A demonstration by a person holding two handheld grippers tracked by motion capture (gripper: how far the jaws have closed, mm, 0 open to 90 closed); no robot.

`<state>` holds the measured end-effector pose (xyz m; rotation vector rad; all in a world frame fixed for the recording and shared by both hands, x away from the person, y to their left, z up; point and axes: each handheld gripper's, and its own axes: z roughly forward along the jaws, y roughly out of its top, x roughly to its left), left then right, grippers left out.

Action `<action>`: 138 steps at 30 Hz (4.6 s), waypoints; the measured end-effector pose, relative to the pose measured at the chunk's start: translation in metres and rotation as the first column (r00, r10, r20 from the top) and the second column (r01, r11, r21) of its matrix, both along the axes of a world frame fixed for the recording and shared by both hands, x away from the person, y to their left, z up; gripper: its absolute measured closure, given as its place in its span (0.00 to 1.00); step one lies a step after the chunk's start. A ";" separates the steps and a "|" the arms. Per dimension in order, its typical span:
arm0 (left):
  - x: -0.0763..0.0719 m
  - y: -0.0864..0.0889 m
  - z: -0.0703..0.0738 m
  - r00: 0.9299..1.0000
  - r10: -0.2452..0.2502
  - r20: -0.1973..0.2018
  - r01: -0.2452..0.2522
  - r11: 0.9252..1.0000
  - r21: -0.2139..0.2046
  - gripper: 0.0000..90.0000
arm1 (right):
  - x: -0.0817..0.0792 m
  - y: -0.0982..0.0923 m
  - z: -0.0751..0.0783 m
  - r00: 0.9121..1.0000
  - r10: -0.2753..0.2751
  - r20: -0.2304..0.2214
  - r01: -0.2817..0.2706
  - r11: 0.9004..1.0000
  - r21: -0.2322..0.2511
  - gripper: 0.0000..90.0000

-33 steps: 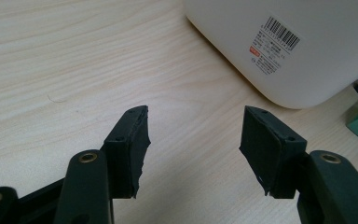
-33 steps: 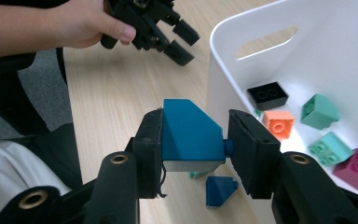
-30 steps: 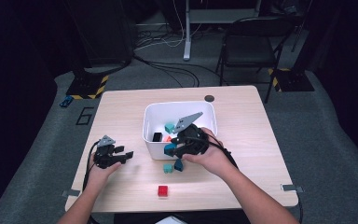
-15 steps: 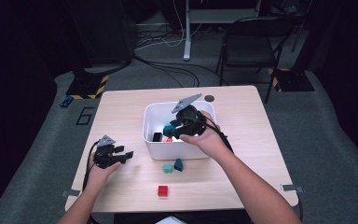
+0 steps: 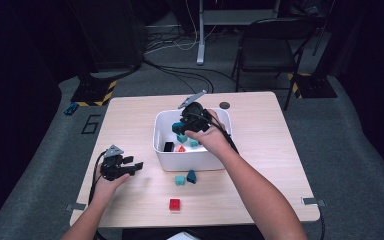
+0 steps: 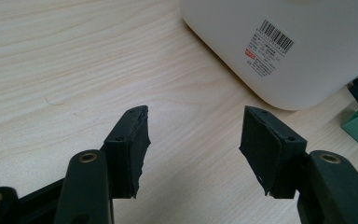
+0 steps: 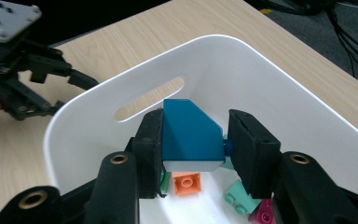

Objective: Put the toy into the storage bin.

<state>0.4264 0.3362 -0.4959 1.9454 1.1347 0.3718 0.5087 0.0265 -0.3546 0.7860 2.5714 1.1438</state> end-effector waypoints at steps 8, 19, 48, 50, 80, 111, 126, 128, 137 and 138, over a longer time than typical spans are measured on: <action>0.000 0.000 0.000 1.000 -0.003 -0.002 0.003 1.000 0.002 0.46 | 0.023 0.016 -0.023 0.999 -0.026 -0.022 0.025 0.999 -0.041 0.63; 0.000 0.001 0.001 1.000 -0.009 -0.004 0.009 1.000 0.002 0.46 | 0.033 0.020 -0.036 0.998 -0.052 -0.043 0.050 0.998 -0.050 0.58; 0.000 -0.001 0.000 1.000 0.000 -0.006 0.000 1.000 0.009 0.46 | -0.081 -0.032 0.026 0.991 0.094 0.094 -0.098 0.995 0.033 0.58; 0.000 -0.001 0.000 1.000 -0.001 -0.006 0.001 1.000 0.010 0.46 | -0.087 -0.035 0.024 0.991 0.101 0.092 -0.105 0.994 0.040 0.58; 0.000 0.000 0.000 1.000 -0.001 -0.013 0.002 1.000 0.018 0.46 | -0.116 -0.046 -0.086 0.998 0.052 0.025 -0.052 0.999 0.004 0.58; 0.000 0.001 0.000 1.000 0.000 -0.015 0.000 1.000 0.013 0.46 | -0.102 -0.026 -0.145 0.998 0.054 -0.021 -0.055 0.994 -0.090 0.63; 0.000 0.000 0.000 1.000 0.003 -0.013 -0.002 1.000 0.012 0.46 | -0.104 -0.019 -0.148 0.996 0.087 -0.038 -0.090 0.992 -0.094 0.54; 0.000 0.001 0.000 1.000 0.001 -0.015 -0.001 1.000 0.012 0.46 | -0.103 -0.017 -0.150 0.995 0.094 -0.039 -0.098 0.991 -0.095 0.55; 0.000 0.001 0.000 1.000 -0.002 -0.012 0.002 1.000 0.014 0.46 | -0.106 -0.017 -0.146 0.992 0.109 -0.057 -0.114 0.989 -0.094 0.61; 0.000 0.001 0.000 1.000 0.002 -0.014 -0.002 1.000 0.012 0.46 | -0.106 -0.018 -0.144 0.992 0.107 -0.060 -0.112 0.990 -0.090 0.61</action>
